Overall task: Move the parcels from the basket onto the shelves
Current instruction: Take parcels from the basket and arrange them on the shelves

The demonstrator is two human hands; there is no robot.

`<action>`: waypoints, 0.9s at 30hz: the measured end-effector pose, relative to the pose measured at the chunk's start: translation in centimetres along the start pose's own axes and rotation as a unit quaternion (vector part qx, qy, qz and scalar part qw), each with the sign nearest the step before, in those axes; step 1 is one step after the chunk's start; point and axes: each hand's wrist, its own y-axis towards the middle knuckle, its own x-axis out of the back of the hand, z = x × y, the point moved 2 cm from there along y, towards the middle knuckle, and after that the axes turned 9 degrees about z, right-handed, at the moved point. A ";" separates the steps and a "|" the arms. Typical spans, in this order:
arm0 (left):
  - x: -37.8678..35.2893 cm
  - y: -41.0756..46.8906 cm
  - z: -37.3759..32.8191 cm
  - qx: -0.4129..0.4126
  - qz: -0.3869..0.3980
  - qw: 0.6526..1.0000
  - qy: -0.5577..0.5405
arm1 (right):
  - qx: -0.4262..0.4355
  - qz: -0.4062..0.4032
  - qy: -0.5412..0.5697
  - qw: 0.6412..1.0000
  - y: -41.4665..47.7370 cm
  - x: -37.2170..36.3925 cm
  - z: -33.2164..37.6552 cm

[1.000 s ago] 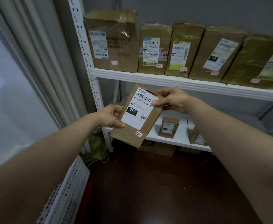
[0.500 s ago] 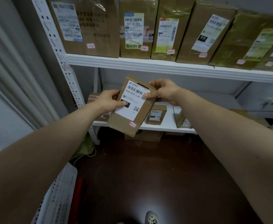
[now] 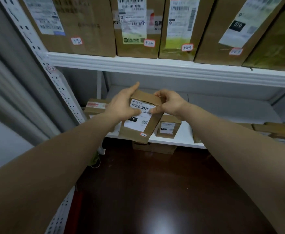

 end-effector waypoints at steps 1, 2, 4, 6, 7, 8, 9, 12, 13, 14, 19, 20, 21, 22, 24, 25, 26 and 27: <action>-0.4 0.9 0.5 -0.005 0.002 0.999 0.041 | 0.000 0.003 -0.005 1.000 1.0 -0.1 -0.5; -0.7 1.9 1.1 -0.008 0.005 0.997 0.082 | -0.002 0.006 -0.009 1.000 2.1 -0.4 -0.9; -1.4 3.7 2.6 -0.002 0.020 0.990 0.140 | -0.004 0.012 -0.016 1.000 4.2 -1.0 -2.2; -2.4 5.5 4.1 -0.010 0.047 0.979 0.200 | -0.007 0.013 -0.022 1.000 6.1 -1.6 -4.1; -3.0 6.3 4.8 -0.024 0.058 0.968 0.243 | -0.008 0.012 -0.020 1.000 7.1 -2.0 -5.1; -3.8 7.0 5.5 -0.040 0.067 0.955 0.286 | -0.011 0.013 -0.016 1.000 8.1 -2.5 -6.2; -4.5 7.7 6.4 -0.050 0.077 0.944 0.316 | -0.015 0.016 -0.013 1.000 8.9 -3.0 -7.2; -7.3 9.3 9.0 -0.040 0.110 0.941 0.317 | -0.033 0.025 -0.017 0.999 11.2 -4.7 -10.4; -8.3 9.8 9.8 -0.033 0.114 0.945 0.304 | -0.038 0.022 -0.017 0.999 11.8 -5.1 -11.4; -9.3 10.3 10.7 -0.029 0.114 0.949 0.293 | -0.040 0.016 -0.023 0.999 12.4 -5.5 -12.4; -13.5 12.9 14.1 -0.015 0.106 0.961 0.256 | -0.055 0.012 -0.184 0.981 15.7 -5.9 -15.9; -14.0 13.4 14.5 -0.015 0.102 0.961 0.256 | -0.051 0.012 -0.217 0.975 16.2 -5.8 -16.2; -14.4 14.0 14.9 -0.015 0.098 0.961 0.259 | -0.047 0.010 -0.249 0.967 16.8 -5.7 -16.4; -14.6 14.4 15.1 -0.015 0.091 0.961 0.261 | -0.043 0.009 -0.279 0.959 17.0 -5.5 -16.4; -15.5 15.6 15.8 -0.014 0.087 0.962 0.258 | -0.040 0.008 -0.329 0.944 18.0 -5.2 -17.0; -16.0 16.2 16.1 -0.014 0.088 0.963 0.254 | -0.040 0.007 -0.353 0.935 18.4 -5.0 -17.3; -16.5 16.6 16.4 -0.012 0.092 0.963 0.251 | -0.042 0.007 -0.379 0.924 18.8 -4.9 -17.7; -17.0 17.0 16.7 -0.010 0.096 0.963 0.251 | -0.043 0.006 -0.406 0.913 19.2 -4.8 -18.0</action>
